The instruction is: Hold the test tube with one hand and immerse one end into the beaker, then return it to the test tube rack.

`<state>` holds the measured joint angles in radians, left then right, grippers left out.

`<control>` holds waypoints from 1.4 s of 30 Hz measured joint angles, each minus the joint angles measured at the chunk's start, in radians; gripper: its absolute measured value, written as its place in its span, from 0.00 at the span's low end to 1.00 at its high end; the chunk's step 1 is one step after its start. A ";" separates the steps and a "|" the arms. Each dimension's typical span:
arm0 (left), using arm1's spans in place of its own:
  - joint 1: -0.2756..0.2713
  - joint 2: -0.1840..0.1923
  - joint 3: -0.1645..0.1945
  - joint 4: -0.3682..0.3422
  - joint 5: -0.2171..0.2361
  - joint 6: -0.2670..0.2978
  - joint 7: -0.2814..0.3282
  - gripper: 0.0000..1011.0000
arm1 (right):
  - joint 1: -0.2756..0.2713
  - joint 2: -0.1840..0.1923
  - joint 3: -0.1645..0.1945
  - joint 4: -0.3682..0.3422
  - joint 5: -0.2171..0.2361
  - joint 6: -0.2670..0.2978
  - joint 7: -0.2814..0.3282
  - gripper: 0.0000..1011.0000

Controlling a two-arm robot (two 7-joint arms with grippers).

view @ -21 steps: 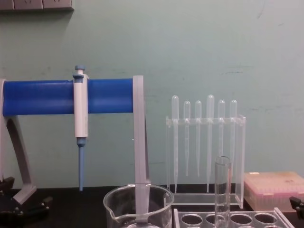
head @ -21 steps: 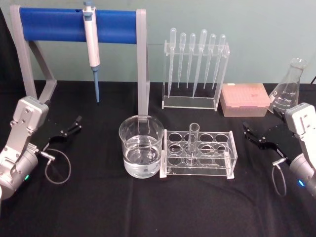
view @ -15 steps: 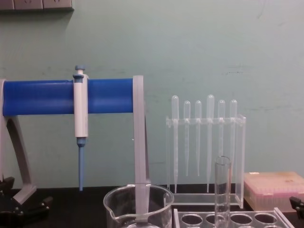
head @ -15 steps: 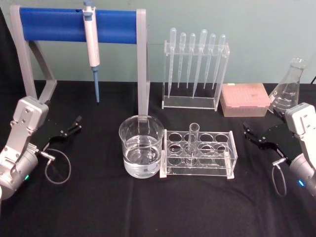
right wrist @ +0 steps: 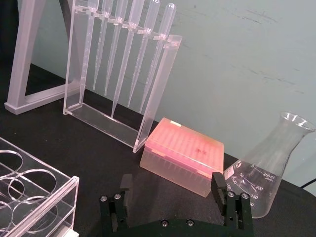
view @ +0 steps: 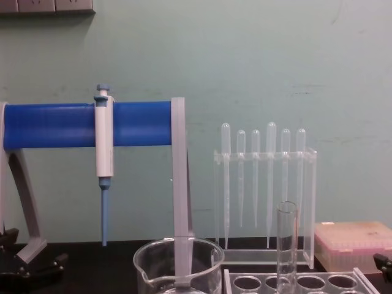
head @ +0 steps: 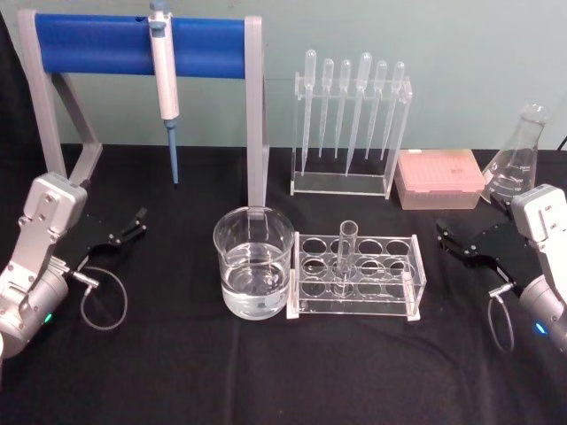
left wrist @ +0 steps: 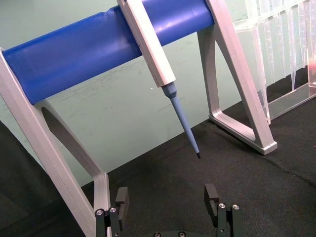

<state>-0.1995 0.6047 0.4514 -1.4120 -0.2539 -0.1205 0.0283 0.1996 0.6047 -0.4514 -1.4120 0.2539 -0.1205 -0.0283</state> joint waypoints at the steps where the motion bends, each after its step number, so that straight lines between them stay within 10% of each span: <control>1: 0.000 0.000 0.000 0.000 0.000 0.000 0.000 0.99 | 0.000 0.000 0.000 0.000 0.000 0.000 0.000 0.99; 31: 0.000 0.000 0.000 0.000 0.000 0.000 0.000 0.99 | -0.019 0.018 0.025 -0.068 -0.021 -0.011 0.004 0.99; 42: 0.000 0.000 0.000 0.000 0.000 0.000 0.000 0.99 | -0.092 0.146 0.125 -0.277 0.129 0.061 0.196 0.99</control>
<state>-0.1995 0.6047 0.4513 -1.4120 -0.2539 -0.1205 0.0283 0.1078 0.7505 -0.3261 -1.6894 0.3831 -0.0591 0.1679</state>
